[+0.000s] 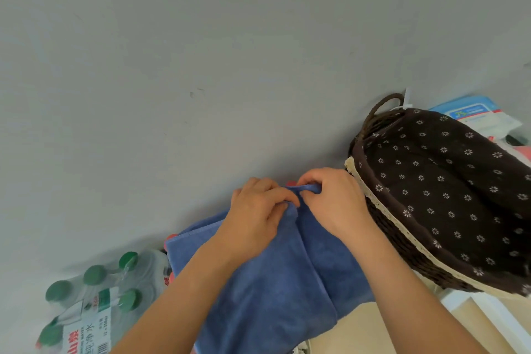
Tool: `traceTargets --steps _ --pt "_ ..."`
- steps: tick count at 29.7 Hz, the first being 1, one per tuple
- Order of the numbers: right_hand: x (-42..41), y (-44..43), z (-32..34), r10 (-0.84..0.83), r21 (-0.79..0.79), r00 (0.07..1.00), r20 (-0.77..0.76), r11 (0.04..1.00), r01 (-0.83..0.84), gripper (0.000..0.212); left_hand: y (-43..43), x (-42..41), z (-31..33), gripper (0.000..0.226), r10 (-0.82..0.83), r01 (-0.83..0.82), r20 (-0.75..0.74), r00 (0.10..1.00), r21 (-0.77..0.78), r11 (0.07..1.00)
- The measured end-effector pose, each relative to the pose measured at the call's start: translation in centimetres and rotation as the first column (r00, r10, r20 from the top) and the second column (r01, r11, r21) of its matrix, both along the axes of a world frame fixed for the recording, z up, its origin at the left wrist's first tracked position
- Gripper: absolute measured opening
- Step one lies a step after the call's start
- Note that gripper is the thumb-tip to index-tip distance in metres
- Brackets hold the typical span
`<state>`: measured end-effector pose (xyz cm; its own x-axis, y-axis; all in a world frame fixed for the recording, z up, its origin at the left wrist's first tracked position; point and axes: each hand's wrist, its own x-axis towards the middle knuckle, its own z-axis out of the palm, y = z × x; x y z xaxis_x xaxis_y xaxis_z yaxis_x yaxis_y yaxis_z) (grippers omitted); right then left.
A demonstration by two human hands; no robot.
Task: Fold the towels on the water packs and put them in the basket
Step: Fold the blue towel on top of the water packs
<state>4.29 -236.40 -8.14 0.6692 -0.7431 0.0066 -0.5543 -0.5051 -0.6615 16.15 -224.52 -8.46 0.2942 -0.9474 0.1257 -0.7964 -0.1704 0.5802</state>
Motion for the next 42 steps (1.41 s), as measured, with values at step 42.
traceTargets --steps 42 --pt "-4.3 2.1 5.6 -0.135 0.558 0.903 0.407 0.819 -0.129 0.021 0.0 -3.4 6.0 0.017 0.182 -0.258 -0.468 0.865 -0.102 0.961"
